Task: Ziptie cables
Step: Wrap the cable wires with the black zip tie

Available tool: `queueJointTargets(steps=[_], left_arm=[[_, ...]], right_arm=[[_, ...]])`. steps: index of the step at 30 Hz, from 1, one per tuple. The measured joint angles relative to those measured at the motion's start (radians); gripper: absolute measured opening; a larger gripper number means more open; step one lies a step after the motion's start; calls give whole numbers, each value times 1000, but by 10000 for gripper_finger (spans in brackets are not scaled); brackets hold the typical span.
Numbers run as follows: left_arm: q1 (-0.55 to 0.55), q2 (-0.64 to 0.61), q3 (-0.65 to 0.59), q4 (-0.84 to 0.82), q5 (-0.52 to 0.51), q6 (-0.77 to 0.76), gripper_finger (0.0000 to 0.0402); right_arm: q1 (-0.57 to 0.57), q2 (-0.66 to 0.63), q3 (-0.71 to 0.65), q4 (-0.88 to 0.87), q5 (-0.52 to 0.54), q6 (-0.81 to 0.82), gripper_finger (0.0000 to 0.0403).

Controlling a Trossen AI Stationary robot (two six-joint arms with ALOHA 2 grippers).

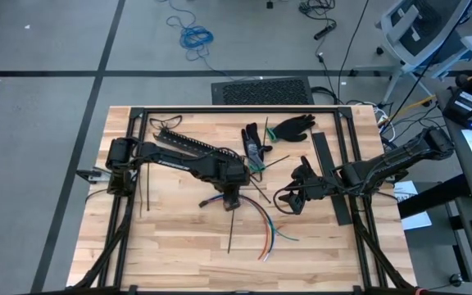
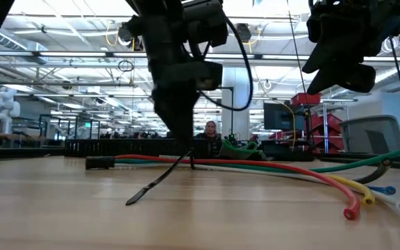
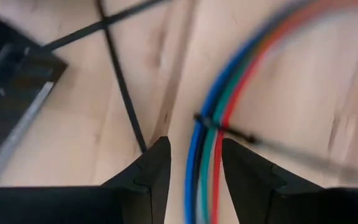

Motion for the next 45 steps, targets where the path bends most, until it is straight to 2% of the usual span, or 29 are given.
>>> queueJointTargets(steps=[7,12,21,23,25,27,33,36,41,45], left_arm=[[-1,0,98,-144,1,482,138],[-3,-2,129,-119,0,838,138],[-10,-2,129,-1,-26,1355,138],[-11,-2,129,15,-94,1392,138],[-15,-2,129,21,-189,1355,138],[-14,-2,129,13,-211,1347,138],[-13,-2,129,-131,-4,1550,138],[-16,-2,128,-193,33,1608,138],[-25,-2,126,-165,84,1718,138],[-26,-1,96,-34,110,1768,138]], right_arm=[[0,0,0,1,-1,3,215],[0,0,0,3,-1,9,215],[0,0,0,5,-2,30,215],[0,0,0,5,-2,30,215],[0,0,0,9,-2,30,215],[0,0,0,15,-2,30,215],[0,0,0,51,-2,54,215],[0,0,0,66,-2,80,215],[0,0,0,65,-1,140,215],[0,0,0,73,-1,208,215]])
